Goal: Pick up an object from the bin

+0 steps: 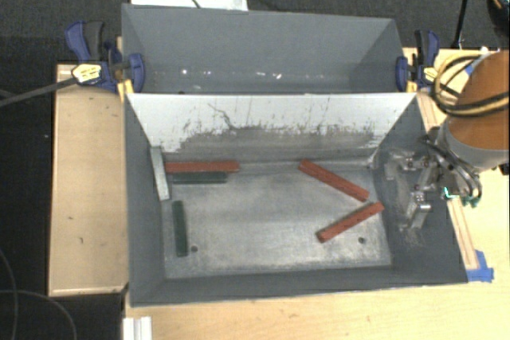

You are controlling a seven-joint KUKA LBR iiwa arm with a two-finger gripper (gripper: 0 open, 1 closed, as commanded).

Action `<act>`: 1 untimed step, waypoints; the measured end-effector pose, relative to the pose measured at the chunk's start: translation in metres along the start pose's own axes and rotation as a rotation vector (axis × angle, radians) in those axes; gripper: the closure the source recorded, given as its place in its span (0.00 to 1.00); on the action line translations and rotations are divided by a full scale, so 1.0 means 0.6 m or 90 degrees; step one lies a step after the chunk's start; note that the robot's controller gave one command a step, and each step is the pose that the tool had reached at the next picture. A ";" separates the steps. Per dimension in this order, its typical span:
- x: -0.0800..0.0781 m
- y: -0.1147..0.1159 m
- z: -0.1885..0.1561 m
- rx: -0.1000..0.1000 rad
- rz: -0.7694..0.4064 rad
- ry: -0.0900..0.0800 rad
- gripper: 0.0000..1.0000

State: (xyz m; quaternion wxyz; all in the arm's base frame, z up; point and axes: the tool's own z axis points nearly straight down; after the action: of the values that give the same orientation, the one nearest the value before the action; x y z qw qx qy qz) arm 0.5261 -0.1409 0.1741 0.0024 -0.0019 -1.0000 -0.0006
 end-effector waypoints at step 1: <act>0.028 0.052 0.178 0.000 -0.120 -0.001 0.00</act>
Offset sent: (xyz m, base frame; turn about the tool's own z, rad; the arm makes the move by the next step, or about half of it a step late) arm -0.0163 0.0304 -0.1041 -0.1896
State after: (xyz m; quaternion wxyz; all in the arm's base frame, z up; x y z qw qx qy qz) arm 0.5087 -0.1096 0.0674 0.0016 0.0924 -0.9957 -0.0010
